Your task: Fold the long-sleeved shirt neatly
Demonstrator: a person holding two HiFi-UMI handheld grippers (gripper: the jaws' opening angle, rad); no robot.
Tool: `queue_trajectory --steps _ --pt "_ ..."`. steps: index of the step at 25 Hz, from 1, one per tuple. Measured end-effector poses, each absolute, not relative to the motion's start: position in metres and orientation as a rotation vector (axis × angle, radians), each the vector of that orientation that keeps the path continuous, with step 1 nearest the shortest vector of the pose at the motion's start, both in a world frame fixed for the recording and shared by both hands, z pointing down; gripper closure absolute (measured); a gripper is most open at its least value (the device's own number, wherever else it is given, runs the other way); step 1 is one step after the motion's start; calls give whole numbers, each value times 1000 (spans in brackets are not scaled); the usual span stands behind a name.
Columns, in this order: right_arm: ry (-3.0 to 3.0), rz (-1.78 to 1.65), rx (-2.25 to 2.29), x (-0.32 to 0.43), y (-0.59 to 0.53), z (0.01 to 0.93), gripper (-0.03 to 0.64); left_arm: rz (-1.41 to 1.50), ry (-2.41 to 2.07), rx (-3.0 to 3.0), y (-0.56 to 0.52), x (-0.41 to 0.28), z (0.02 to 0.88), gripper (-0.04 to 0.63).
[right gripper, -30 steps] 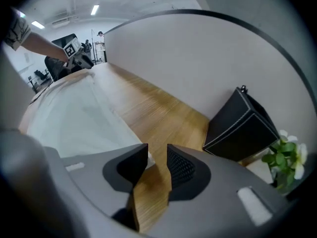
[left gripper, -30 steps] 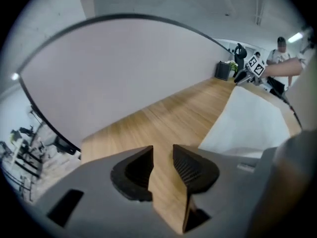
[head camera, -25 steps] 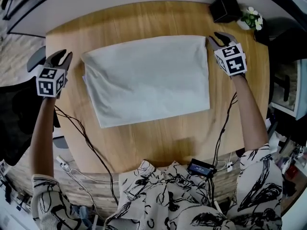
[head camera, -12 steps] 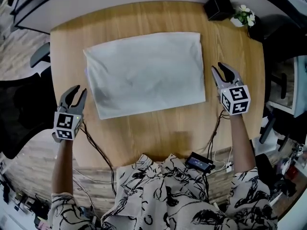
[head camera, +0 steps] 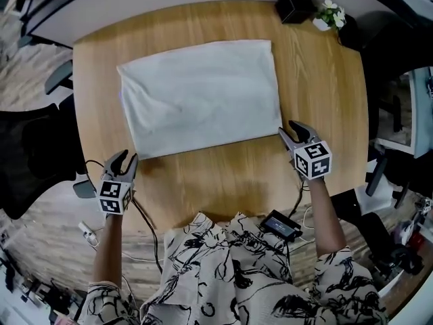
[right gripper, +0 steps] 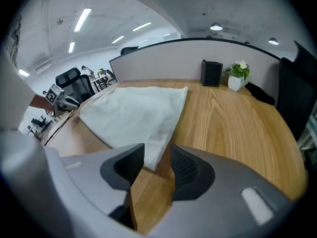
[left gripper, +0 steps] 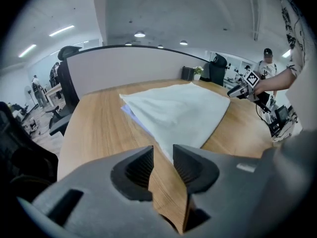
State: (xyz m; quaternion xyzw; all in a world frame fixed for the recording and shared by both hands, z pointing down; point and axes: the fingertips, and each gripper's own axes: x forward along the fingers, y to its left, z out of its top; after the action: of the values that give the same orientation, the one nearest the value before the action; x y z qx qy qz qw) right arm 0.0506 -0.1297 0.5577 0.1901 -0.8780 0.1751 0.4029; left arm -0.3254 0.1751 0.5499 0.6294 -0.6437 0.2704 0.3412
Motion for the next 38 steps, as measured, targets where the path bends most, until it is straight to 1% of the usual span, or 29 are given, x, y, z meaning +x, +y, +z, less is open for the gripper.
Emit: queue_trajectory --steps 5,7,8,9,10,11,12,17,22,23,24,26,27,29,30,31,32,33,34,35,37,38 --pt "-2175 513 489 56 -119 578 440 616 -1660 1578 183 -314 564 463" --pt "-2166 537 483 56 -116 582 460 583 -1648 1557 184 -310 570 463" --pt "-2161 543 478 56 -115 583 481 576 -1640 1550 184 -308 573 467" --pt "-2158 548 473 56 -114 584 526 572 -1633 1548 184 -307 575 485" --pt "-2157 550 469 55 -113 585 567 566 -1627 1552 185 -305 576 533" --pt "-2157 549 467 54 -112 585 575 558 -1622 1557 185 -304 575 577" --pt "-2157 542 464 54 -112 584 583 552 -1619 1559 186 -303 573 579" --pt "-2149 426 449 59 -115 591 583 535 -1632 1417 198 -305 587 580" --pt "-2156 407 438 57 -115 592 575 598 -1687 1402 198 -307 589 574" --pt "-2160 407 436 57 -114 592 568 587 -1708 1392 200 -308 589 561" --pt "-2167 415 438 58 -114 591 555 569 -1730 1377 203 -308 589 533" --pt "-2199 451 456 62 -117 587 485 525 -1774 1343 213 -308 584 463" --pt "-2228 471 473 64 -122 581 462 503 -1797 1330 217 -307 580 454" --pt "-2306 493 527 70 -135 560 462 476 -1858 1316 226 -306 565 457" --pt "-2351 490 565 74 -143 546 470 477 -1901 1315 230 -308 554 468" --pt "-2398 478 611 77 -152 530 498 485 -1954 1318 233 -311 542 478" --pt "-2444 463 661 80 -162 513 542 491 -2012 1326 234 -316 528 495" --pt "-2486 445 708 82 -169 496 577 490 -2068 1337 235 -319 513 521" --pt "-2524 424 750 84 -174 478 594 479 -2116 1349 235 -321 497 537" --pt "-2561 401 785 86 -175 459 608 460 -2157 1362 236 -321 482 550" --pt "-2643 353 843 88 -170 421 609 404 -2221 1405 236 -319 454 589" --pt "-2688 323 867 88 -165 402 609 371 -2250 1436 234 -316 440 589"
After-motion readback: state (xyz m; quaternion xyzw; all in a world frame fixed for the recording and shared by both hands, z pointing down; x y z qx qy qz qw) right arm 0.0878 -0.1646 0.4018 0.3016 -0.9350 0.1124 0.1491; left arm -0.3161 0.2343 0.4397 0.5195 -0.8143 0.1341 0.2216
